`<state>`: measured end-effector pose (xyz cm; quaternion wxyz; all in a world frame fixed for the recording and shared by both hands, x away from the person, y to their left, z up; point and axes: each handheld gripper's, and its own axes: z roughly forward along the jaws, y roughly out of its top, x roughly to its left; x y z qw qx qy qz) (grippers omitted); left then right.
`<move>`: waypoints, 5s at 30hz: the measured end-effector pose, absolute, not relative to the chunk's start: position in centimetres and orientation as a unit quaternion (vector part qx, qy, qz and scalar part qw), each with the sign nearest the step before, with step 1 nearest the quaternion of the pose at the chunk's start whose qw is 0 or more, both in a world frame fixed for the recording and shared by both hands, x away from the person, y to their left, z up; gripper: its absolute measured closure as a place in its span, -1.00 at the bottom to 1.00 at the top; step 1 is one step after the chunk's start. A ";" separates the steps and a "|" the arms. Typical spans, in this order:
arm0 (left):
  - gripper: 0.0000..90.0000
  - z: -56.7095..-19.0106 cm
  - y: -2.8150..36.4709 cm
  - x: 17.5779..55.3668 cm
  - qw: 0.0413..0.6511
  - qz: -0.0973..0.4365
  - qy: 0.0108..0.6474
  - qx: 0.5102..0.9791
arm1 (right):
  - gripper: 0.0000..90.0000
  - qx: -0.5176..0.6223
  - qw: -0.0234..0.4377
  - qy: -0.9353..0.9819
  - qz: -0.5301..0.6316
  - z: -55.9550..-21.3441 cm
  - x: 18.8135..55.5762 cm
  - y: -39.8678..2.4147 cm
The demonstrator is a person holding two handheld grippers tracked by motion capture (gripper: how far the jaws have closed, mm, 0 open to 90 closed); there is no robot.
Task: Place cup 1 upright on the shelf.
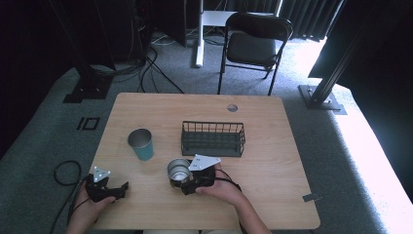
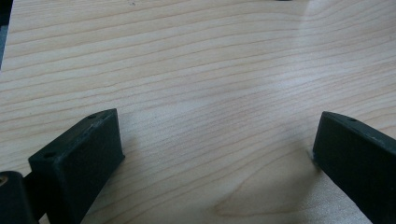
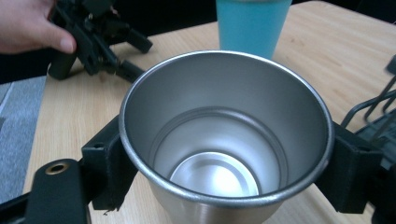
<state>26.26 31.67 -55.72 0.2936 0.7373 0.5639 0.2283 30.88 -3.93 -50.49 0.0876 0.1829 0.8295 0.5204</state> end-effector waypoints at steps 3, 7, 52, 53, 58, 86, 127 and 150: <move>-0.95 -55.7 31.7 26.3 0.293 0.228 0.564 0.737 | -0.60 0.186 0.089 0.823 0.529 -49.7 30.8 -4.1; -0.95 -55.7 31.7 26.3 0.294 0.228 0.564 0.737 | -0.60 0.184 0.092 0.822 0.531 -49.2 30.8 -4.2; -0.95 -55.7 31.7 26.3 0.293 0.228 0.564 0.738 | -0.60 0.310 0.251 0.744 0.536 -41.1 34.5 -10.0; -0.95 -55.7 31.7 26.3 0.293 0.228 0.564 0.738 | -0.60 0.316 0.255 0.739 0.536 -41.1 34.7 -10.0; -0.95 -55.7 31.7 26.3 0.293 0.228 0.564 0.738 | -0.60 0.348 0.271 0.722 0.533 -41.1 35.4 -10.5; -0.95 -55.7 31.7 26.3 0.293 0.228 0.564 0.738 | -0.60 0.479 0.359 0.656 0.460 -43.5 39.7 -12.2; -0.95 -55.7 31.7 26.3 0.293 0.228 0.564 0.738 | -0.60 0.503 0.315 0.690 0.414 -48.0 39.9 -12.2; -0.95 -55.7 31.7 26.3 0.293 0.228 0.564 0.738 | -0.61 0.500 0.301 0.691 0.427 -48.8 39.9 -12.5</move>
